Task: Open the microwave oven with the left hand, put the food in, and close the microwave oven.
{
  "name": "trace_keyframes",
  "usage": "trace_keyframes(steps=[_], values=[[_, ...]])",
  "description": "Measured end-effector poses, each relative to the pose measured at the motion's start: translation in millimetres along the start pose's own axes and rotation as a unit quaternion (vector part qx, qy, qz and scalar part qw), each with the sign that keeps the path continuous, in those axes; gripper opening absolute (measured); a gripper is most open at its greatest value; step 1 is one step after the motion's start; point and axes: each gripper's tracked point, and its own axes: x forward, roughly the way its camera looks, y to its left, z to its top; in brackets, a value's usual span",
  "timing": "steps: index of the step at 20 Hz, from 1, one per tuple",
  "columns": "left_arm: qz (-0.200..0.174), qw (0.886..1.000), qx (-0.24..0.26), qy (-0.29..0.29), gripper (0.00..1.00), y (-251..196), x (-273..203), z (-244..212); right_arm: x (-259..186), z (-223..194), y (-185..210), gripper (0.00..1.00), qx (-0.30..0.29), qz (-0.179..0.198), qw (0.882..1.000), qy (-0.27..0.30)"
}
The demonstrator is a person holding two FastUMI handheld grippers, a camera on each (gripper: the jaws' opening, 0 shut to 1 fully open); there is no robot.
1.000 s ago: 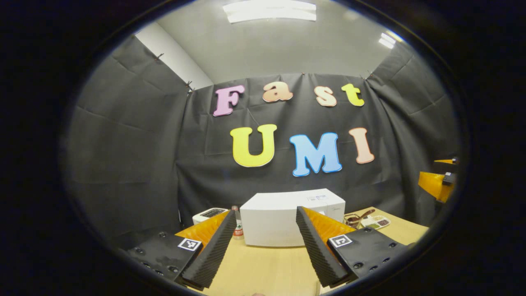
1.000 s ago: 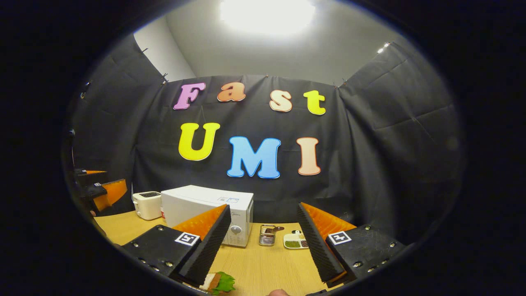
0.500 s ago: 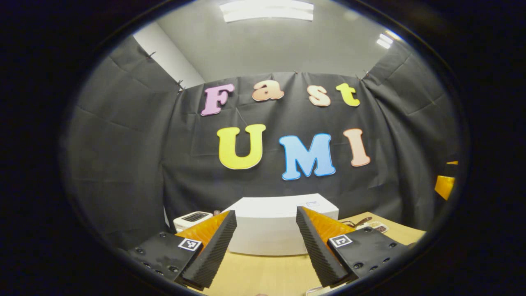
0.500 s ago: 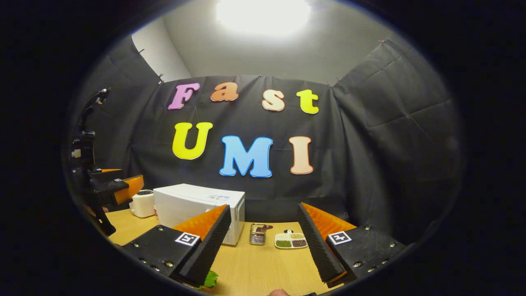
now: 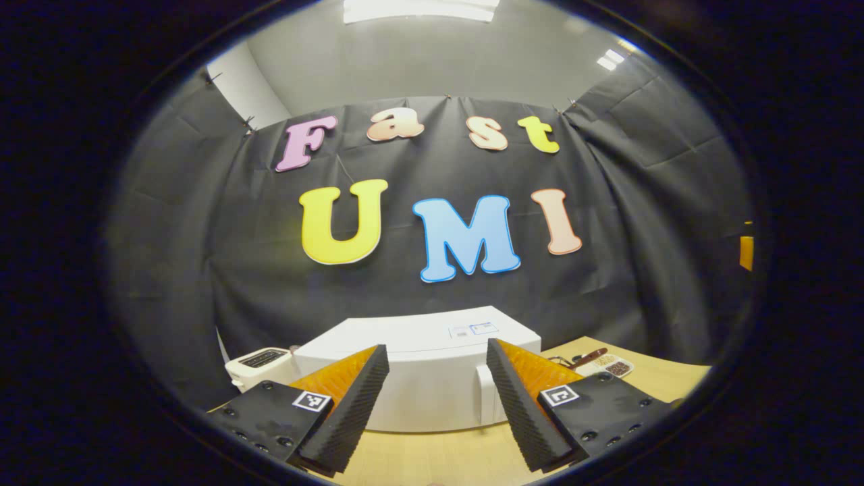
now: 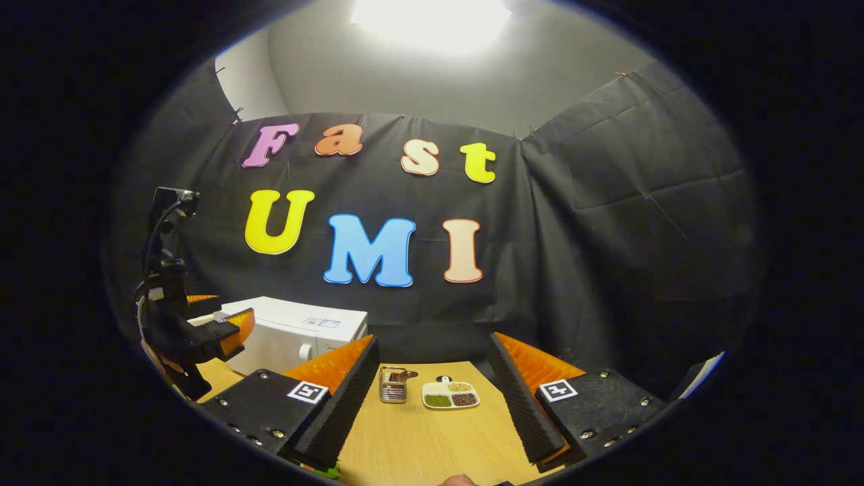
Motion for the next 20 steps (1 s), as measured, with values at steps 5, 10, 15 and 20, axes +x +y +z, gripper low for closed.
trace_keyframes(steps=[5, 10, 15, 20], values=[[-0.035, 0.999, -0.006, 0.038, 0.97, -27, 45, -46, 3, -8, -8, 0.98, -0.018, -0.034, 0.999, 0.016], [-0.054, 0.995, -0.011, 0.083, 0.94, -48, 88, -95, -1, -20, -24, 0.98, -0.029, -0.073, 0.996, 0.041], [-0.072, 0.991, 0.005, 0.114, 0.88, -66, 119, -129, -3, -24, -31, 0.98, -0.034, -0.087, 0.994, 0.052], [-0.08, 0.987, 0.01, 0.14, 0.53, -78, 129, -149, -7, -21, -30, 0.98, -0.044, -0.084, 0.994, 0.051]])
